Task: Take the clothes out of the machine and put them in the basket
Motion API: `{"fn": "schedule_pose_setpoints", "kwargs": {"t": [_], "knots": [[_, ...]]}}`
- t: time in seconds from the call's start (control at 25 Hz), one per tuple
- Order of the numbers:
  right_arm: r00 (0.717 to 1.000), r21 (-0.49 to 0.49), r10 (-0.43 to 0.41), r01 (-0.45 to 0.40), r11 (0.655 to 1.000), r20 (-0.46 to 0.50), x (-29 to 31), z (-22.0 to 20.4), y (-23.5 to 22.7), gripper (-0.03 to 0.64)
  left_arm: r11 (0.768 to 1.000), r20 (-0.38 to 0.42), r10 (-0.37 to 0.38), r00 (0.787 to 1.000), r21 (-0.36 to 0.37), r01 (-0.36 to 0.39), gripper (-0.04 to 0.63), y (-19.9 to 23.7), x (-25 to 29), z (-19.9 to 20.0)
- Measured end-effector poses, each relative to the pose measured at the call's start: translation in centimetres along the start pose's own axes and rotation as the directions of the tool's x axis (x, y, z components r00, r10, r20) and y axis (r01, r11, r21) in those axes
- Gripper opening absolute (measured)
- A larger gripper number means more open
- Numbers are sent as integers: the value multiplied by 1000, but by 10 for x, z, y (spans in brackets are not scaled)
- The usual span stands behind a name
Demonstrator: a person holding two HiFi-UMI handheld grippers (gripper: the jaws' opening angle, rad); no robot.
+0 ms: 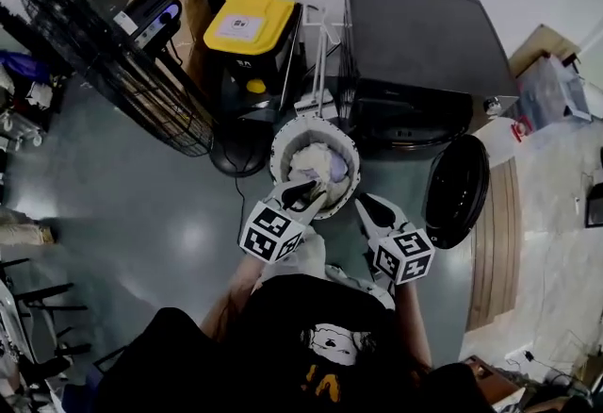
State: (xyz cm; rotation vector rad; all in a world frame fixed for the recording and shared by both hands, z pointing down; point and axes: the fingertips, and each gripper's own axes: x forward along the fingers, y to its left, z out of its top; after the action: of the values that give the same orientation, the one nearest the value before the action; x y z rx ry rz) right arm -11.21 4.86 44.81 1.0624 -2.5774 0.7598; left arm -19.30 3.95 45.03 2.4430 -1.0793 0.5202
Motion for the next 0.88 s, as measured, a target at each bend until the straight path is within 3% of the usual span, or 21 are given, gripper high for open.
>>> {"fn": "schedule_pose_setpoints", "kwargs": {"t": [0.56,0.88], "knots": [[993,-95,108,-103,990,47,-73,-16,44,28,994,131,104,986,-3,-105,49,-82,-62,-5],[985,-140,156,-145,979,68,-96,-21,66,21,991,154,134,979,5,-136,3,-113,-87,-17]]}}
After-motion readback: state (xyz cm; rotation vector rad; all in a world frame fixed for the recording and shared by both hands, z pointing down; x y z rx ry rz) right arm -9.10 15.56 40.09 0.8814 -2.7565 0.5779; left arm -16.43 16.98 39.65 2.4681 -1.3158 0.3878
